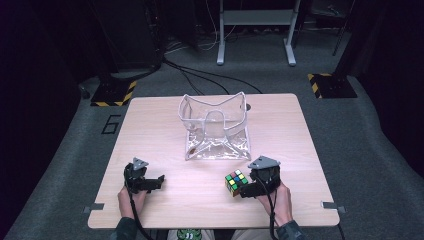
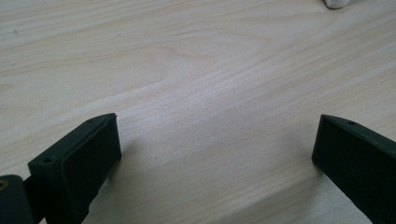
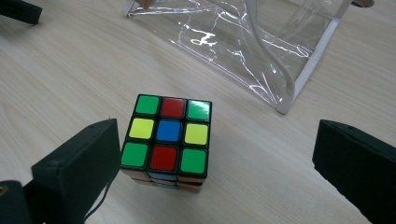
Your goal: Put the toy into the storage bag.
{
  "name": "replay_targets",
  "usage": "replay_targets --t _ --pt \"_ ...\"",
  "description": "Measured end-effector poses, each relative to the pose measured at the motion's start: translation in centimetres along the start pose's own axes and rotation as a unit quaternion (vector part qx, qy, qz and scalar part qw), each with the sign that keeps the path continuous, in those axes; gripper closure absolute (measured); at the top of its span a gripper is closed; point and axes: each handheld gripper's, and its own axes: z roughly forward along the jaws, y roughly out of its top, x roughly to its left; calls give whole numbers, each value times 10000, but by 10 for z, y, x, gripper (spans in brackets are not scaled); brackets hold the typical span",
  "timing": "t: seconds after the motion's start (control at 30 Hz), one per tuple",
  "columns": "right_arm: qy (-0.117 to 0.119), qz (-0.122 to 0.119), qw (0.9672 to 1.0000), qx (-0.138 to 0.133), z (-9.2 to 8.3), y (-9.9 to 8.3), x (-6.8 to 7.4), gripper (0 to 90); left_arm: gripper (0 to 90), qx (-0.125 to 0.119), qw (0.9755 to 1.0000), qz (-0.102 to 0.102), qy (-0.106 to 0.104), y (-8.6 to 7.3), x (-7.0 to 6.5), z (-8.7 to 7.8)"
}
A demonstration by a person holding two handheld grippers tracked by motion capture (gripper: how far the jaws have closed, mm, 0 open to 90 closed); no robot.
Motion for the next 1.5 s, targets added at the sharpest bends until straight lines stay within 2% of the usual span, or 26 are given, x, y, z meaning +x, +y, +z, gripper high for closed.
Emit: replay_targets --t 0.43,0.8,0.87,1.17,1.23,1.27,1.33,1.5 --pt "175 -49 9998 75 10 2 12 6 11 5 10000 8 -6 0 0 0" --pt "351 -94 9987 363 28 1 19 7 11 7 10000 7 -6 0 0 0" --pt "387 -83 9980 484 35 -1 19 11 11 3 10000 9 -6 0 0 0" --pt "372 57 9966 729 50 -5 21 7 11 4 10000 9 -7 0 0 0" --pt "377 22 9967 722 52 -5 20 7 11 10 10000 4 -9 0 0 0" --pt "351 117 9962 785 53 -7 21 11 11 12 10000 3 -9 0 0 0" --pt "361 78 9962 783 55 -7 20 14 11 10 10000 3 -10 0 0 0" --pt "296 63 9960 845 60 -9 21 71 11 8 10000 0 -8 0 0 0"
